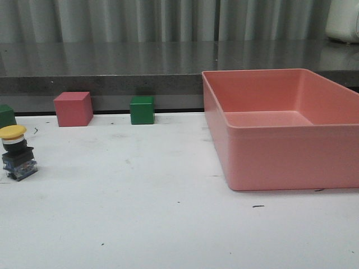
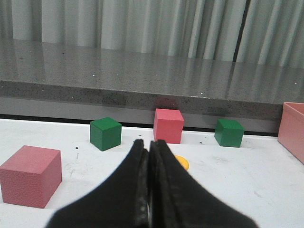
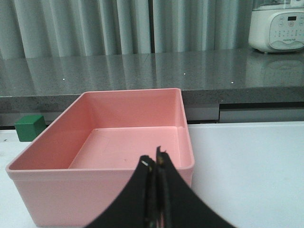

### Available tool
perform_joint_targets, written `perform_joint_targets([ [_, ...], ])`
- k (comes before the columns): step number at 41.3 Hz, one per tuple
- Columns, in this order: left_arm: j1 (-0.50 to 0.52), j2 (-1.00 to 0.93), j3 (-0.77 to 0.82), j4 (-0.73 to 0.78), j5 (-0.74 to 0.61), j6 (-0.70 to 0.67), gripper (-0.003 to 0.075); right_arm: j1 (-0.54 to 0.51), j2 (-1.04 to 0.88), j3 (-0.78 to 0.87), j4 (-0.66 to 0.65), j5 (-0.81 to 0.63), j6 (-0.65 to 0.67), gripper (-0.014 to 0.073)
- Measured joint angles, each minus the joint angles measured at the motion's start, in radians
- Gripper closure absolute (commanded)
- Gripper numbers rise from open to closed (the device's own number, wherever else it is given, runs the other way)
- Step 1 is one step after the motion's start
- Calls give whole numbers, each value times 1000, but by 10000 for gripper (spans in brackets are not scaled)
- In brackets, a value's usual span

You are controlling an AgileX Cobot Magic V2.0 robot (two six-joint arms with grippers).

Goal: Place and stand button with both arms

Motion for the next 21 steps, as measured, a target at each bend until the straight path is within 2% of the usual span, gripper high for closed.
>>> perform_joint_targets([
  [21,0,0,0,0,0,0,740,0,0,0,0,-7,-28,662],
])
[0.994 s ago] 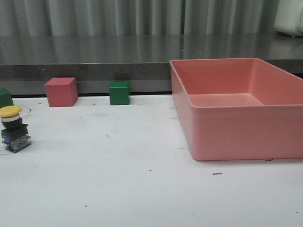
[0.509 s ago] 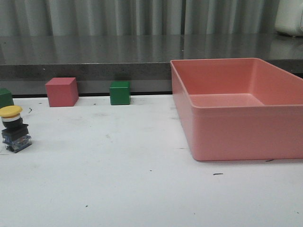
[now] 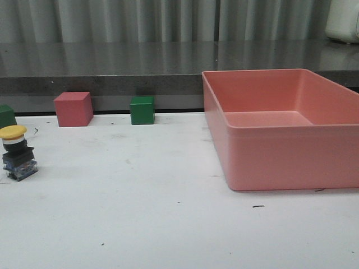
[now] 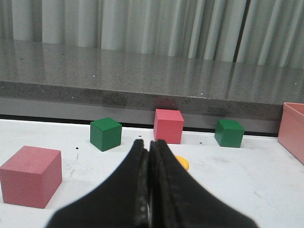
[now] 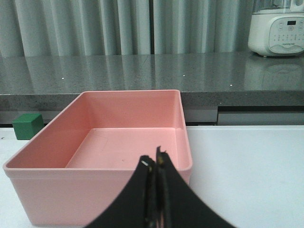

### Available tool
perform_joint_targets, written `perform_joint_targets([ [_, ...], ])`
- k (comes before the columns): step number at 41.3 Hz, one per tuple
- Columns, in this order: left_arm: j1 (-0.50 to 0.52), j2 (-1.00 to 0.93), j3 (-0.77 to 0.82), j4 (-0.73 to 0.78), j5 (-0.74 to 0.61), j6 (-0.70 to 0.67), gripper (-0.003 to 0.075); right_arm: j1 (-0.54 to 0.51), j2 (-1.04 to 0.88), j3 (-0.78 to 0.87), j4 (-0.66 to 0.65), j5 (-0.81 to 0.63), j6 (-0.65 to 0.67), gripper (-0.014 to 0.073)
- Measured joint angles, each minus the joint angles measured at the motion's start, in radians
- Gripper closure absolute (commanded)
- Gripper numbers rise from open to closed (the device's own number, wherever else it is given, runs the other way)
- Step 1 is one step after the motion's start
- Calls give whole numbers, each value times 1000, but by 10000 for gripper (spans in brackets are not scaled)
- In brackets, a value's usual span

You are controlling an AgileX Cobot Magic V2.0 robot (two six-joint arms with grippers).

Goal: Place and stand button with both arms

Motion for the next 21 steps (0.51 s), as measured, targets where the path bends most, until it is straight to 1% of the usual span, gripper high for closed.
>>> perform_joint_targets([
  [21,0,0,0,0,0,0,740,0,0,0,0,0,-25,662],
])
